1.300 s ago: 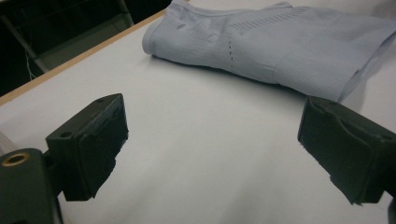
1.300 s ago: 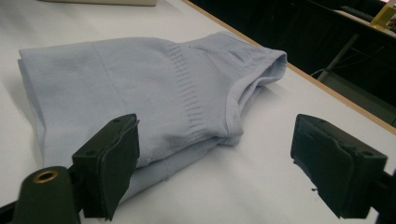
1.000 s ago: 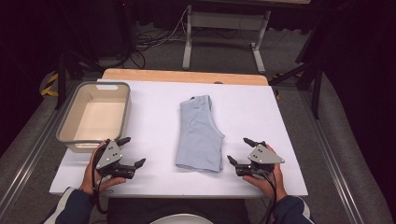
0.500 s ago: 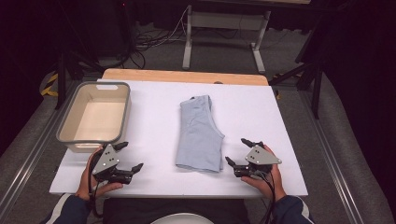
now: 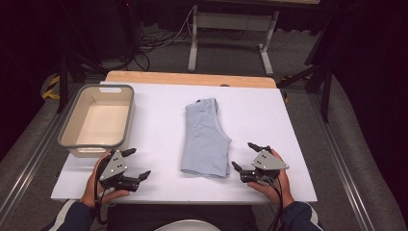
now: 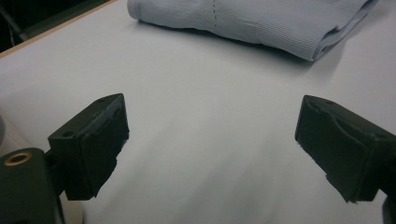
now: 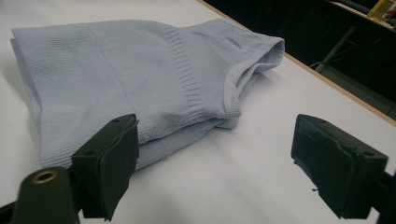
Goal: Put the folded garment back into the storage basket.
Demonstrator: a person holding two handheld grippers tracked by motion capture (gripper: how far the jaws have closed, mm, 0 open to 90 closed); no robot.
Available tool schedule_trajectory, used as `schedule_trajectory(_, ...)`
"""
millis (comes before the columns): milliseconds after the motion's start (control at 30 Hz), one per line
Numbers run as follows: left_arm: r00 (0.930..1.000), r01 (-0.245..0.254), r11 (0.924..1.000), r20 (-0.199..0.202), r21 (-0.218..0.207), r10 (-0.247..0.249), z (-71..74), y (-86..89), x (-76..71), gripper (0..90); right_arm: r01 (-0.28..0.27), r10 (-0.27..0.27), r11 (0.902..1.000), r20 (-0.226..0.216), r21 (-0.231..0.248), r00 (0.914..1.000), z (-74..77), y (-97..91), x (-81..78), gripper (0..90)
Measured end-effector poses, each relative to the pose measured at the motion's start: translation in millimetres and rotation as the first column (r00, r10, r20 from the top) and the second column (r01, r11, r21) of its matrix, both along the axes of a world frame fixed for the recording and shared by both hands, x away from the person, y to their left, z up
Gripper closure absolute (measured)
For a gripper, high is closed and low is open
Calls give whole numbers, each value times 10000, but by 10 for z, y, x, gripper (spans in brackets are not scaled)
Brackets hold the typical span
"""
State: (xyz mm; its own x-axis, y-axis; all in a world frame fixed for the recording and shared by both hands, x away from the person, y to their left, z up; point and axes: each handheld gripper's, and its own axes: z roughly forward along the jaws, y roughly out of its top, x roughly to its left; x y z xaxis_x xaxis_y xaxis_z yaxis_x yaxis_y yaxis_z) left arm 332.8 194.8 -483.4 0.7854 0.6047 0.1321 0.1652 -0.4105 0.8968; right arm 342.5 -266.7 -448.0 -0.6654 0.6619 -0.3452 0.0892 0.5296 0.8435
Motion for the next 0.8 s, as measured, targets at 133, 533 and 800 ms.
schedule_trajectory(133,9999,153,9999,65,63,-153,18,-43,13,108,-37,37,10000,36,46,10000,11,3,-37,166)
schedule_trajectory(533,9990,432,9991,-151,30,-431,45,-146,80,110,-18,18,10000,0,15,10000,22,5,-27,173)
schedule_trajectory(800,9967,531,9983,-608,-245,-545,100,-221,202,110,114,-114,9999,-54,-97,9999,9,12,-22,182)
